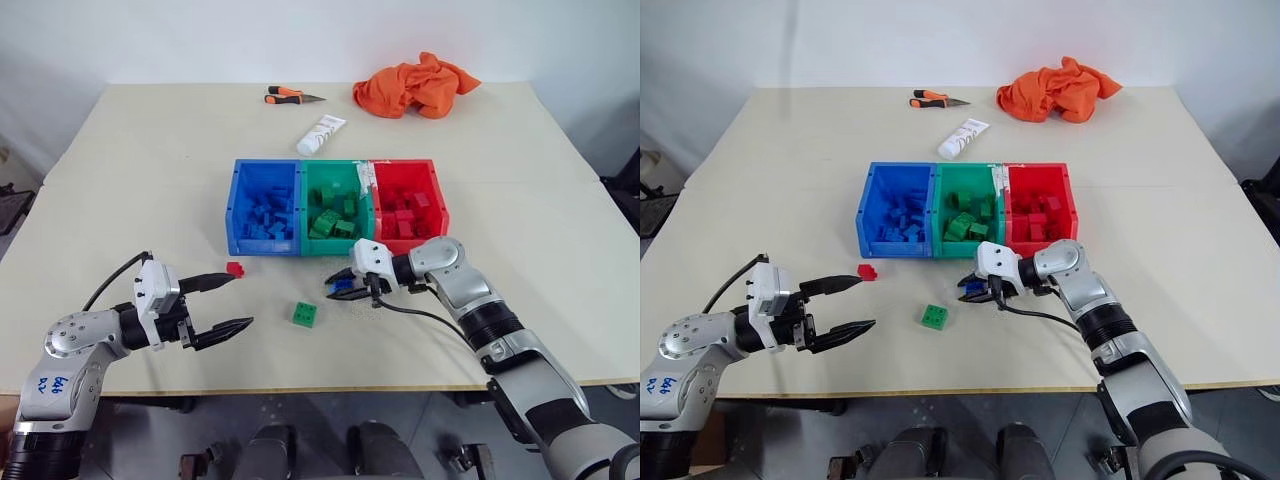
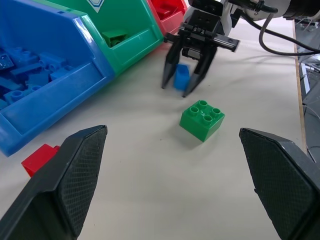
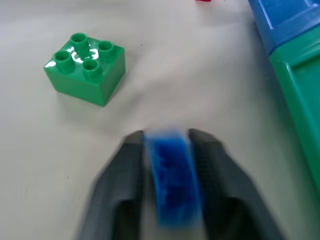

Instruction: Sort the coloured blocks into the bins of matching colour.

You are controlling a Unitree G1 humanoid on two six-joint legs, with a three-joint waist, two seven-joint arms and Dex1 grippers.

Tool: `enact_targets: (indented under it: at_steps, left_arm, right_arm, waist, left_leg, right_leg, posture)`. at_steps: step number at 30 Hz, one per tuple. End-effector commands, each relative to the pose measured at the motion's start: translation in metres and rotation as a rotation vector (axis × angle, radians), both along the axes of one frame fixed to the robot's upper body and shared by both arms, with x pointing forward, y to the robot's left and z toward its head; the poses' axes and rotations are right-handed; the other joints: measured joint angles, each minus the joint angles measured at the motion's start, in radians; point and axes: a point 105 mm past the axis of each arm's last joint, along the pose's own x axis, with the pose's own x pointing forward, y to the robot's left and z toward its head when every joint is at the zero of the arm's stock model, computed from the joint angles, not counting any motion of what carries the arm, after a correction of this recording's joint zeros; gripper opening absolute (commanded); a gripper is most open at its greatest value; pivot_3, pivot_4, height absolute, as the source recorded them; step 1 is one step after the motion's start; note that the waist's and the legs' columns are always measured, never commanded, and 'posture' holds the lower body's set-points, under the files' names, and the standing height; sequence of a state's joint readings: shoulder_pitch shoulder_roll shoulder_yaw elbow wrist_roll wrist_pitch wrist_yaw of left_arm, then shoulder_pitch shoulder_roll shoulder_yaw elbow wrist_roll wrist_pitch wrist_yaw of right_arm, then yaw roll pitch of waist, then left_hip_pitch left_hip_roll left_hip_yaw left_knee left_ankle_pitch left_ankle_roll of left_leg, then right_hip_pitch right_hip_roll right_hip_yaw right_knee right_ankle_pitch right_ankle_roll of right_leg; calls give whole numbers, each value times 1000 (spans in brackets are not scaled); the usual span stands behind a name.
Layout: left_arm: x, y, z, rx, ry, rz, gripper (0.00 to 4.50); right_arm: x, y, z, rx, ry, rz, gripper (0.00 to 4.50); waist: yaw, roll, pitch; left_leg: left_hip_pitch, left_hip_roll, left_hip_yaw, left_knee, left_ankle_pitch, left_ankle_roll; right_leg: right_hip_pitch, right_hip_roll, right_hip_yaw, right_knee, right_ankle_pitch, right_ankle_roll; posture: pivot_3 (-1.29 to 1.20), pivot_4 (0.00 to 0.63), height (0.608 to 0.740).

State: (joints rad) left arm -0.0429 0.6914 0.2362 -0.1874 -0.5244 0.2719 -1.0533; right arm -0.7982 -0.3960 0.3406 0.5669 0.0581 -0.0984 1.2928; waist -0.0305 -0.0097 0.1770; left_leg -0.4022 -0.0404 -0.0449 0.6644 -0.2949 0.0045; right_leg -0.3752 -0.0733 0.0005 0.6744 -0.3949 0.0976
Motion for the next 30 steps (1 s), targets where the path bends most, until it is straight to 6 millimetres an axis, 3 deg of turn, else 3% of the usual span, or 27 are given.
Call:
enact_targets:
  at_steps: [1, 8, 12, 20, 24, 28, 30]
  left_arm:
    - [-1, -1, 10, -13, -45, -10, 4500]
    - [5, -3, 12, -16, -53, -13, 4500]
    - [9, -2, 13, -18, -58, -12, 4500]
    - [12, -3, 14, -21, -68, -11, 4500]
    - [13, -4, 15, -24, -74, -8, 4500]
    - [14, -4, 17, -25, -85, -1, 4500]
    - [14, -3, 18, -26, -89, 2, 4500]
  right_arm:
    - [1, -3, 38, 101, -82, -19, 531]
    - [1, 17, 92, 267, -151, -57, 530]
    - [16, 45, 121, 346, -197, -89, 530]
    - [51, 100, 129, 401, -247, -210, 530]
    - [57, 119, 129, 413, -282, -258, 1837]
    - [60, 123, 130, 412, -330, -275, 3206]
    - [60, 119, 132, 417, -333, -260, 3206]
  waist:
    - [0, 0, 0]
    - [-1, 0, 0]
    - [-7, 0, 0]
    - [-28, 0, 0]
    - [-34, 0, 0]
    - [-39, 0, 0]
    - [-40, 0, 0]
  left_leg:
    - [0, 0, 0, 0, 0, 0]
    - [0, 0, 0, 0, 0, 0]
    - [0, 0, 0, -1, 0, 0]
    - [0, 0, -1, -1, 0, -1]
    - [0, 0, -2, -2, 1, -2]
    - [0, 0, -3, -2, 1, -2]
    - [0, 0, -3, -2, 1, -2]
  right_leg:
    - [0, 0, 0, 0, 0, 0]
    - [0, 0, 0, 0, 0, 0]
    - [-1, 0, 0, 1, 0, 0]
    - [-2, 0, -2, 6, 0, 0]
    - [-2, 0, -3, 7, 0, 0]
    - [-2, 0, -3, 8, 0, 0]
    - [-2, 0, -3, 8, 0, 0]
  posture:
    - [0, 150, 740]
    - [0, 150, 740]
    - [0, 150, 740]
    - [0, 150, 740]
    - [0, 150, 740]
    - [0, 150, 740]
    - [0, 150, 740]
